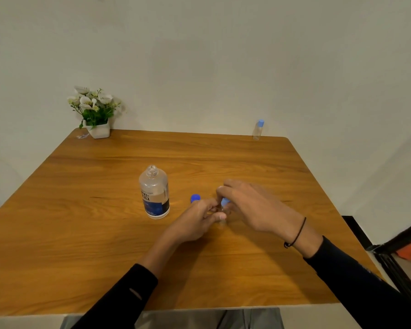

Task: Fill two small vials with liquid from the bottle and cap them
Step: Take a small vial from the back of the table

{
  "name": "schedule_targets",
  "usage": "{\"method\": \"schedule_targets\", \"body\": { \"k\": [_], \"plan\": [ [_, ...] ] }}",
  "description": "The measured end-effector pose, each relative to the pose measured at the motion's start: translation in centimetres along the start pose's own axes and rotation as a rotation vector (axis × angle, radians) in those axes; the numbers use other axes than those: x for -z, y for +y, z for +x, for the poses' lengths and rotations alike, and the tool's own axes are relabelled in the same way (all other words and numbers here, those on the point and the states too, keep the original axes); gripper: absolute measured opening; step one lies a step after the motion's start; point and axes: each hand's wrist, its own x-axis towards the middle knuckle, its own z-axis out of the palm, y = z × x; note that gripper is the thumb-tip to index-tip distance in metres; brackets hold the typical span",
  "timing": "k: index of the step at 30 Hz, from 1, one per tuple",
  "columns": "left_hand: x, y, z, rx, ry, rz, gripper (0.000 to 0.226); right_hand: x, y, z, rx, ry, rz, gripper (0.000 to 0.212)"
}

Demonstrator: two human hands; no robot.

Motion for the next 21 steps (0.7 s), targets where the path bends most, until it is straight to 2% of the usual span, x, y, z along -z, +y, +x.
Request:
{"method": "schedule_targets", "body": {
  "k": [3, 10, 13, 15, 18, 21],
  "plan": [
    [0.1, 0.3, -0.1, -0.008, -0.001, -0.003, 0.015, 0.1, 0.7, -0.3, 0.011, 0.069, 0.141, 0.026],
    [-0.4, 0.2, -0.3, -0.014, 0.045, -0.042, 0.028, -2.5, 4.0, -1.6, -0.134, 0.335, 0.445, 0.020],
    [-0.5, -0.1, -0.1, -0.014, 0.083, -0.039, 0.031, -4.8, 5.3, -1.9, -0.214, 0.440, 0.465, 0.023],
    [-0.7, -0.3, 0.1, -0.011, 0.132, -0.030, 0.032, -5.9, 6.1, -2.1, -0.266, 0.464, 0.537, 0.019],
    [-1.1, -0.5, 0.7, 0.007, 0.201, -0.029, 0.034, -7.0, 6.9, -2.3, -0.320, 0.443, 0.609, 0.036],
    [-1.5, -0.4, 1.4, 0.018, 0.229, -0.016, 0.037, -7.9, 7.4, -2.3, -0.388, 0.422, 0.577, 0.029]
  ]
}}
